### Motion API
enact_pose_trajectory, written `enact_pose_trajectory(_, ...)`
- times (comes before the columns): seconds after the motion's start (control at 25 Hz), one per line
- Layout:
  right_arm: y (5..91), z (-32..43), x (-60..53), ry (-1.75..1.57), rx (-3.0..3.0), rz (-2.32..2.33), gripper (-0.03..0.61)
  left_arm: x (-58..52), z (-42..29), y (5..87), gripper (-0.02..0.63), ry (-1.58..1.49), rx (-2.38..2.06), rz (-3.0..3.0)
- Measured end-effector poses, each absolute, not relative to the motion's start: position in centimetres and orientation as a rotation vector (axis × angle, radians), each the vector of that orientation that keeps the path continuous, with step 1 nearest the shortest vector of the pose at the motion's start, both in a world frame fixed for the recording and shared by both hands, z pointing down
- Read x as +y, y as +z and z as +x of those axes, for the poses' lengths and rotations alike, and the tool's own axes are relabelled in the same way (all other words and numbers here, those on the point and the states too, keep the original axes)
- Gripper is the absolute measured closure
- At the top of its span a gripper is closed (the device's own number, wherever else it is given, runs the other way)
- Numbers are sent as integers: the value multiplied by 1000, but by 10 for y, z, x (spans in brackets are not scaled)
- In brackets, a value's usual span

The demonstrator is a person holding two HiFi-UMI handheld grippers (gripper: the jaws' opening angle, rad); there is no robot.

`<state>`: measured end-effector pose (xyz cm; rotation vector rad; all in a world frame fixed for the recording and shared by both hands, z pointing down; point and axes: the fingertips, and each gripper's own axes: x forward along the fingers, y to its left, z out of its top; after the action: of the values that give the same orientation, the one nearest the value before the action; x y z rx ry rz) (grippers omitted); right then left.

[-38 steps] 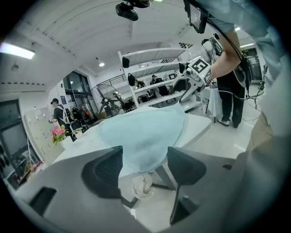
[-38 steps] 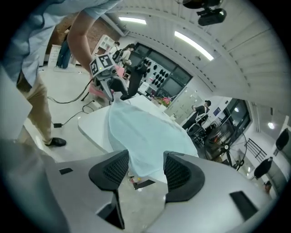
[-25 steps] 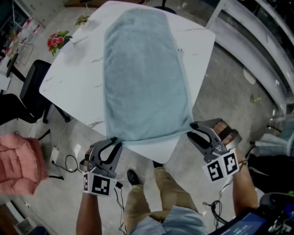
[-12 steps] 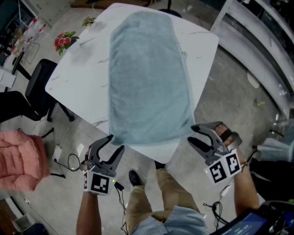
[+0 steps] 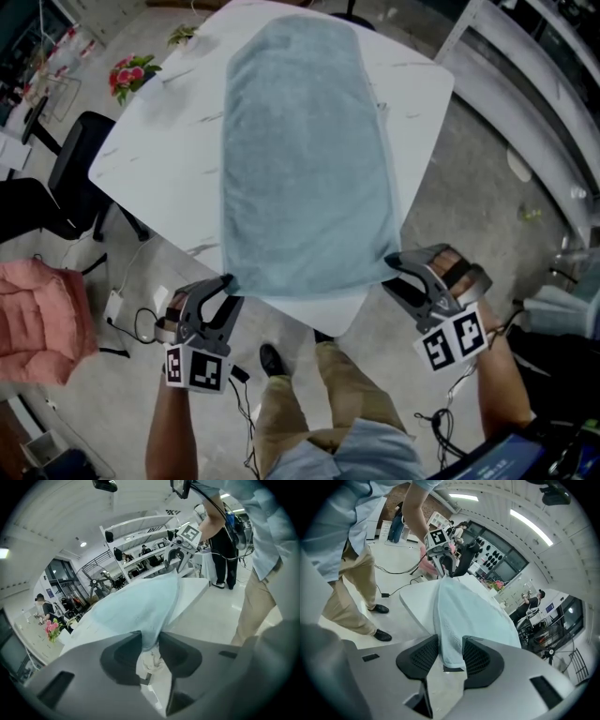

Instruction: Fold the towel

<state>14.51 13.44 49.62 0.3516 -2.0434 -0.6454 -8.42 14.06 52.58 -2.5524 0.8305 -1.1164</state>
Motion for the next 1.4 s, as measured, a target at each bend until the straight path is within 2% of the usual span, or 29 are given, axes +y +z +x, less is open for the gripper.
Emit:
enact_pose_trajectory(0.12, 496, 147, 133, -662, -2041, 357, 483, 142, -85, 526, 520, -1133, 798, -2525)
enact_pose_trajectory(0.2, 495, 148, 134, -659, -2052, 363, 539, 141, -86, 523, 572, -1133, 793, -2522)
enact_pose_trajectory(0.56, 476, 148, 140, -651, -2100, 415, 551, 150, -87, 503, 575, -1140, 742, -2533)
enact_pose_trajectory(0.96, 435, 146, 185, -613, -2138, 542, 552, 182, -83, 439, 578, -1028, 790, -2675)
enact_pose_trajectory(1.4, 406, 133, 251, -613, -2128, 641, 552, 243, -90, 414, 580, -1012, 747, -2719)
